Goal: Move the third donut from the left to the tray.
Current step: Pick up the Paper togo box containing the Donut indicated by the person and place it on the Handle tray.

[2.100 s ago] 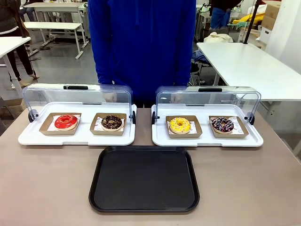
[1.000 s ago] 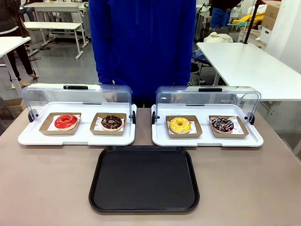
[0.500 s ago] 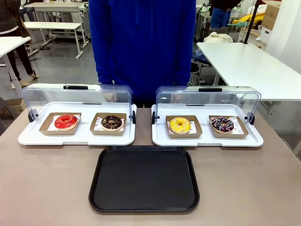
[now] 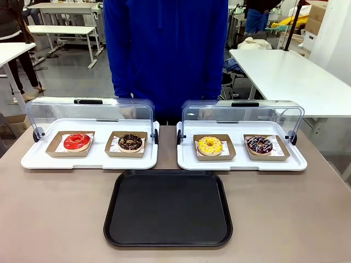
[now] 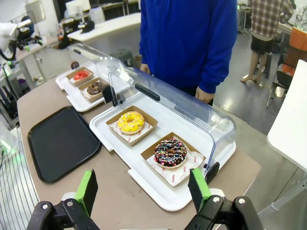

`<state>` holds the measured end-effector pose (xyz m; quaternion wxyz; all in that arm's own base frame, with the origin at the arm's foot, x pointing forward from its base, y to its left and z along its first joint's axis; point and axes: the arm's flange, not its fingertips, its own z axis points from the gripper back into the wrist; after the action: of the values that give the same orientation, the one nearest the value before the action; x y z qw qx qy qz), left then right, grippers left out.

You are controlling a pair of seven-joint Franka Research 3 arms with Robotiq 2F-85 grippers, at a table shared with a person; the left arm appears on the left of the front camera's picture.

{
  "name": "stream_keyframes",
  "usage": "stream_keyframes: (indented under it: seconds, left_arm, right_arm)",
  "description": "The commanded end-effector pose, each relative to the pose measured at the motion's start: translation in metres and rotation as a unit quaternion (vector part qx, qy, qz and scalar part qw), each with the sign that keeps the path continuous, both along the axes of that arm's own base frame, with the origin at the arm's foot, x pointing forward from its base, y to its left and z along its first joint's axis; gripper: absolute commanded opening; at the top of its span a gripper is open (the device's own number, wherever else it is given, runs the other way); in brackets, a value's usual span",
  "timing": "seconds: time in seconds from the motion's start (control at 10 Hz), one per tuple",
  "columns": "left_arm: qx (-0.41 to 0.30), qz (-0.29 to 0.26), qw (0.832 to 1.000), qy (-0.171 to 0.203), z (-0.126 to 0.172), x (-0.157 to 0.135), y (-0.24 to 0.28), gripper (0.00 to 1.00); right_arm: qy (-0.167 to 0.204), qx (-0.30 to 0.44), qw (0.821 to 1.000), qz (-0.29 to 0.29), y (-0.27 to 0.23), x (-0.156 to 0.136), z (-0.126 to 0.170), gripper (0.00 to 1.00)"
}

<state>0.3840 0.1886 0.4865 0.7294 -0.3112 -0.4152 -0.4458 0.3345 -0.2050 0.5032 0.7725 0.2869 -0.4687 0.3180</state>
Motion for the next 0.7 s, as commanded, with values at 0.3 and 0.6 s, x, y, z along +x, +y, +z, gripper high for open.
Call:
stream_keyframes:
  seconds: [0.3,0.6]
  left_arm:
    - [-0.003,-0.005,1.000,-0.006,0.0024,0.0002,0.0006,1.00]
    - [-0.003,-0.005,1.000,-0.006,0.0024,0.0002,0.0006,1.00]
  right_arm:
    - [-0.018,0.001,1.000,0.005,-0.0018,0.0034,0.0027,1.00]
    - [-0.018,0.001,1.000,0.005,-0.0018,0.0034,0.0027,1.00]
